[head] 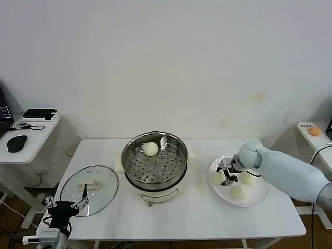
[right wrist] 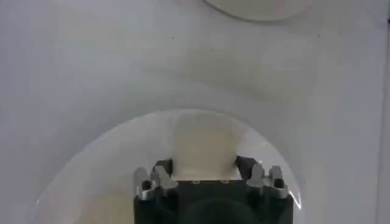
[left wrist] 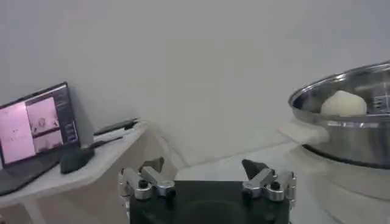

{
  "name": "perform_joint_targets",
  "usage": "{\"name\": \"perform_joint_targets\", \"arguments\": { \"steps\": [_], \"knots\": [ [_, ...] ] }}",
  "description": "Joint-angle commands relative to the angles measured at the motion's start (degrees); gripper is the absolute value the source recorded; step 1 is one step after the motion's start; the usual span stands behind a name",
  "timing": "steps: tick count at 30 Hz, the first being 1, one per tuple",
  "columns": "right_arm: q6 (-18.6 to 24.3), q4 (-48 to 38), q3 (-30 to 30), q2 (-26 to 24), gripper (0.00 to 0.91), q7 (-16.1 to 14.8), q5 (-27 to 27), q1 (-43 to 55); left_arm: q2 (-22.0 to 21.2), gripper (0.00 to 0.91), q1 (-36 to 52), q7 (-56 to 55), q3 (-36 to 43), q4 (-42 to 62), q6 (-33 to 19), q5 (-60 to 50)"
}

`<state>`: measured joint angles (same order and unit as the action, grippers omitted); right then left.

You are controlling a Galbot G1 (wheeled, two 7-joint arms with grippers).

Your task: Take steamed baozi put them in steamer then cover it.

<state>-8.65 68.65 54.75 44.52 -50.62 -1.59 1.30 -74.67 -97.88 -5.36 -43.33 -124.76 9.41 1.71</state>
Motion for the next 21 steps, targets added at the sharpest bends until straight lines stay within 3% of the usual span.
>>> {"name": "perform_joint_targets", "arguments": {
  "steps": [1, 13, 21],
  "knots": [
    [0.15, 1.42, 1.23, -1.59, 0.645, -1.39, 0.28, 3.93, -0.01, 0.907, 0.0, -0.02, 0.05, -0.12, 0.02, -0.04],
    [0.34, 12.19, 10.71, -8.92, 0.655, -3.02, 8.42, 26.29, 0.41, 0.907, 0.47, -0.02, 0.3, -0.34, 0.02, 0.07],
    [-4.96, 16.68, 17.13, -3.14, 0.655, 0.74, 19.66, 38.8, 0.72, 0.907, 1.36, 0.05, 1.11, -0.56, 0.2, 0.07]
  ]
}}
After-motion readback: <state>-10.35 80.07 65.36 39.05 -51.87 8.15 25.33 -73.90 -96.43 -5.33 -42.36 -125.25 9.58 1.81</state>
